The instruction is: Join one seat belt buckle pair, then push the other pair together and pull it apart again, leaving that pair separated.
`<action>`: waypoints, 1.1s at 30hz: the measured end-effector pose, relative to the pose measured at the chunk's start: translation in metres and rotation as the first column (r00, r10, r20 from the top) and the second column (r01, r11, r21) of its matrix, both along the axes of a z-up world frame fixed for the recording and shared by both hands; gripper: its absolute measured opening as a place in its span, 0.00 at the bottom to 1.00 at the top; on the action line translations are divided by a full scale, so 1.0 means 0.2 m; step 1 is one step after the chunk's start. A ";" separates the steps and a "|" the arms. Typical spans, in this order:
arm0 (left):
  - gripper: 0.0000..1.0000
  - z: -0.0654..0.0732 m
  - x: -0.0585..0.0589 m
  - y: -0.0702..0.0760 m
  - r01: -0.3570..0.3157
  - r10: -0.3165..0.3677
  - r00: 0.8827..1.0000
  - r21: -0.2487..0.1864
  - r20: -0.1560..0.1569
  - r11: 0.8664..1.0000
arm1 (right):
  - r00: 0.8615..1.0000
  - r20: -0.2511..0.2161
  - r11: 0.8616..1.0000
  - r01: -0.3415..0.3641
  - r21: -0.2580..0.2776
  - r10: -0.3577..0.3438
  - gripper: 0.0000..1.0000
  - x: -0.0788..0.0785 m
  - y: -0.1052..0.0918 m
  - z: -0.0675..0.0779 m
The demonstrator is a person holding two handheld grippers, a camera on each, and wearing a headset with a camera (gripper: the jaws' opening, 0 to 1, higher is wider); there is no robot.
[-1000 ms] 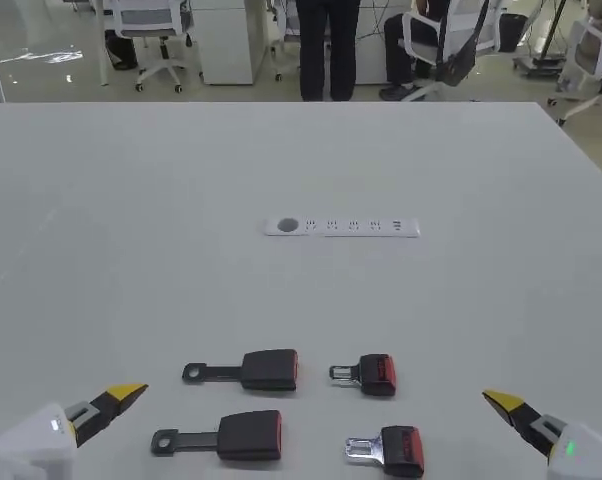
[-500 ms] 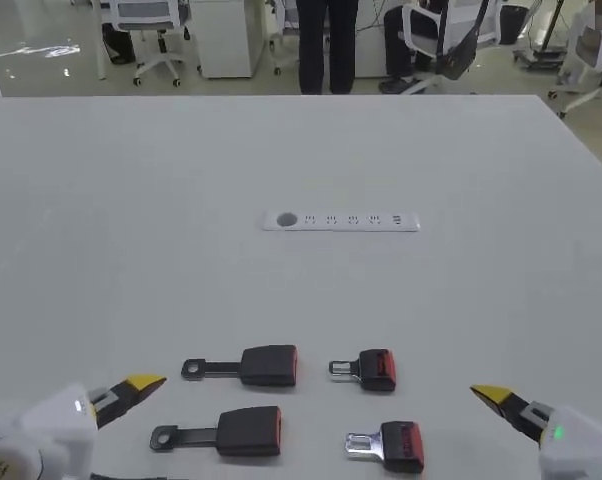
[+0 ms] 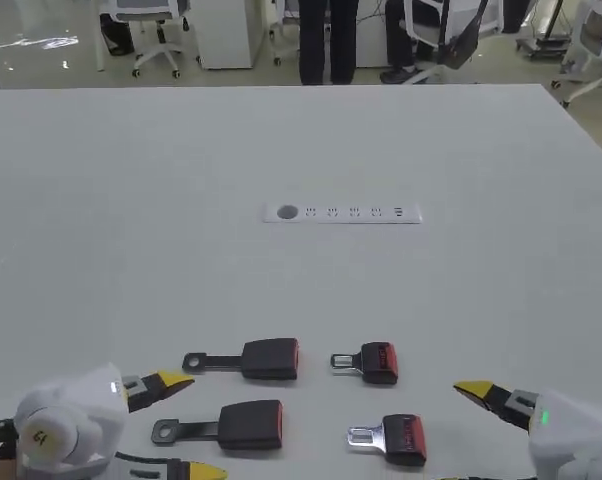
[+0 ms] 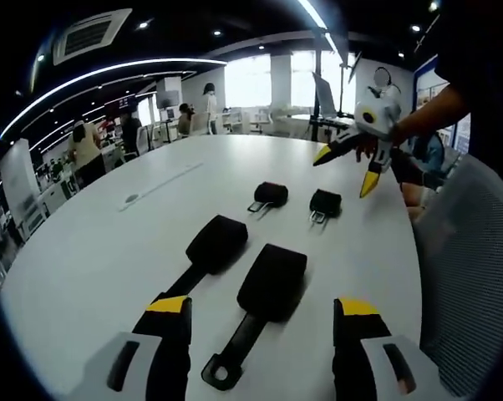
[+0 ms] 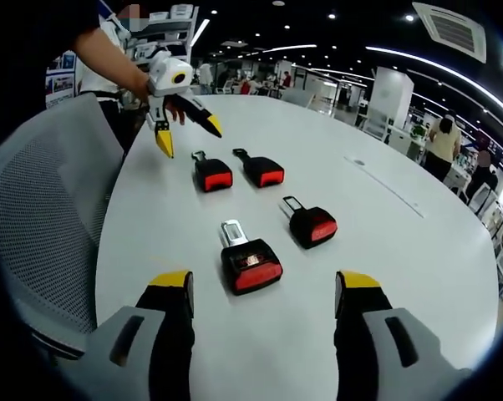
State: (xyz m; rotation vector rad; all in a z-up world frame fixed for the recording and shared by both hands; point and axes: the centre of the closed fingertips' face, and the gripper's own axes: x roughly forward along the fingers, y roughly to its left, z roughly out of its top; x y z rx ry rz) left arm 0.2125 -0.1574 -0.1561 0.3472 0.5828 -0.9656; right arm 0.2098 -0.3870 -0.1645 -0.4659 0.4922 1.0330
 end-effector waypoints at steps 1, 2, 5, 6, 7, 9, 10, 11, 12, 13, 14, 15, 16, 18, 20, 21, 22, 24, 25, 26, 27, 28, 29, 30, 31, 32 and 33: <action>0.70 -0.01 0.00 0.00 0.010 -0.010 1.000 0.007 -0.001 1.000 | 1.000 -0.001 1.000 -0.008 -0.005 0.008 0.66 0.00 0.00 -0.01; 0.69 -0.01 0.01 -0.01 0.017 -0.017 1.000 0.013 -0.003 1.000 | 1.000 0.000 1.000 -0.014 -0.011 0.014 0.65 0.00 0.00 -0.01; 0.64 -0.03 0.01 -0.01 0.041 -0.041 0.999 0.035 -0.013 0.999 | 0.999 0.002 0.999 -0.037 -0.030 0.037 0.61 0.00 0.00 -0.03; 0.61 -0.04 0.01 -0.02 0.057 -0.057 0.998 0.047 -0.015 0.997 | 0.999 0.002 0.998 -0.045 -0.036 0.045 0.61 0.00 0.00 -0.03; 0.60 -0.04 0.01 -0.02 0.064 -0.063 0.998 0.051 -0.017 0.997 | 0.999 0.001 0.998 -0.050 -0.038 0.050 0.60 0.00 0.01 -0.04; 0.59 -0.05 0.02 -0.03 0.078 -0.077 0.997 0.057 -0.028 0.995 | 0.998 -0.003 0.997 -0.059 -0.042 0.059 0.58 0.01 0.01 -0.04; 0.59 -0.05 0.02 -0.04 0.088 -0.087 0.996 0.064 -0.026 0.994 | 0.998 -0.006 0.997 -0.065 -0.045 0.065 0.57 0.01 0.01 -0.05; 0.58 -0.06 0.02 -0.05 0.095 -0.093 0.995 0.067 -0.028 0.993 | 0.998 -0.009 0.997 -0.069 -0.046 0.069 0.56 0.01 0.01 -0.05; 0.57 -0.06 0.02 -0.05 0.100 -0.098 0.995 0.070 -0.033 0.992 | 0.997 -0.010 0.996 -0.073 -0.047 0.073 0.55 0.01 0.02 -0.05; 0.56 -0.06 0.03 -0.05 0.106 -0.103 0.994 0.073 -0.037 0.992 | 0.997 -0.014 0.996 -0.079 -0.050 0.079 0.53 0.01 0.02 -0.06; 0.55 -0.07 0.03 -0.05 0.117 -0.113 0.992 0.081 -0.046 0.990 | 0.997 -0.015 0.995 -0.082 -0.051 0.081 0.52 0.01 0.02 -0.06; 0.54 -0.07 0.03 -0.06 0.124 -0.121 0.991 0.083 -0.050 0.989 | 0.996 -0.018 0.994 -0.090 -0.055 0.089 0.51 0.01 0.02 -0.06; 0.53 -0.08 0.03 -0.06 0.138 -0.133 0.989 0.090 -0.059 0.986 | 0.995 -0.019 0.994 -0.095 -0.058 0.094 0.50 0.01 0.03 -0.07; 0.50 -0.10 0.03 -0.05 0.163 -0.156 0.986 0.127 -0.065 0.978 | 0.994 -0.026 0.992 -0.108 -0.064 0.106 0.49 0.01 0.03 -0.08; 0.49 -0.11 0.03 -0.07 0.179 -0.171 0.983 0.143 -0.071 0.973 | 0.992 -0.033 0.989 -0.125 -0.076 0.123 0.47 0.01 0.04 -0.09; 0.48 -0.12 0.03 -0.07 0.188 -0.179 0.981 0.149 -0.072 0.971 | 0.991 -0.040 0.988 -0.134 -0.079 0.131 0.46 0.01 0.05 -0.10; 0.47 -0.12 0.04 -0.08 0.194 -0.184 0.980 0.150 -0.079 0.969 | 0.990 -0.044 0.987 -0.141 -0.082 0.137 0.46 0.01 0.05 -0.10; 0.47 -0.14 0.05 -0.08 0.212 -0.200 0.976 0.159 -0.091 0.964 | 0.987 -0.049 0.984 -0.156 -0.088 0.152 0.45 0.01 0.06 -0.11; 0.46 -0.14 0.05 -0.08 0.222 -0.208 0.973 0.163 -0.099 0.961 | 0.986 -0.055 0.982 -0.163 -0.091 0.159 0.44 0.01 0.06 -0.11; 0.46 -0.15 0.05 -0.09 0.231 -0.216 0.971 0.162 -0.104 0.959 | 0.985 -0.058 0.982 -0.167 -0.092 0.163 0.44 0.01 0.06 -0.12; 0.45 -0.15 0.05 -0.09 0.239 -0.222 0.968 0.161 -0.114 0.958 | 0.984 -0.062 0.981 -0.172 -0.092 0.167 0.43 0.01 0.07 -0.12; 0.45 -0.15 0.06 -0.10 0.252 -0.233 0.965 0.168 -0.121 0.953 | 0.982 -0.067 0.979 -0.181 -0.094 0.175 0.43 0.01 0.08 -0.12; 0.44 -0.16 0.06 -0.10 0.264 -0.244 0.962 0.175 -0.126 0.949 | 0.981 -0.071 0.977 -0.188 -0.097 0.181 0.42 0.01 0.08 -0.12; 0.43 -0.17 0.05 -0.10 0.286 -0.263 0.955 0.195 -0.136 0.938 | 0.979 -0.075 0.974 -0.199 -0.105 0.192 0.42 0.01 0.08 -0.13; 0.41 -0.17 0.06 -0.10 0.297 -0.273 0.952 0.204 -0.141 0.933 | 0.977 -0.077 0.972 -0.206 -0.109 0.199 0.42 0.01 0.08 -0.13; 0.40 -0.18 0.05 -0.10 0.310 -0.283 0.947 0.211 -0.149 0.927 | 0.976 -0.080 0.971 -0.213 -0.111 0.205 0.41 0.01 0.09 -0.14; 0.39 -0.18 0.05 -0.10 0.325 -0.296 0.942 0.219 -0.156 0.920 | 0.974 -0.083 0.969 -0.220 -0.114 0.211 0.40 0.01 0.09 -0.14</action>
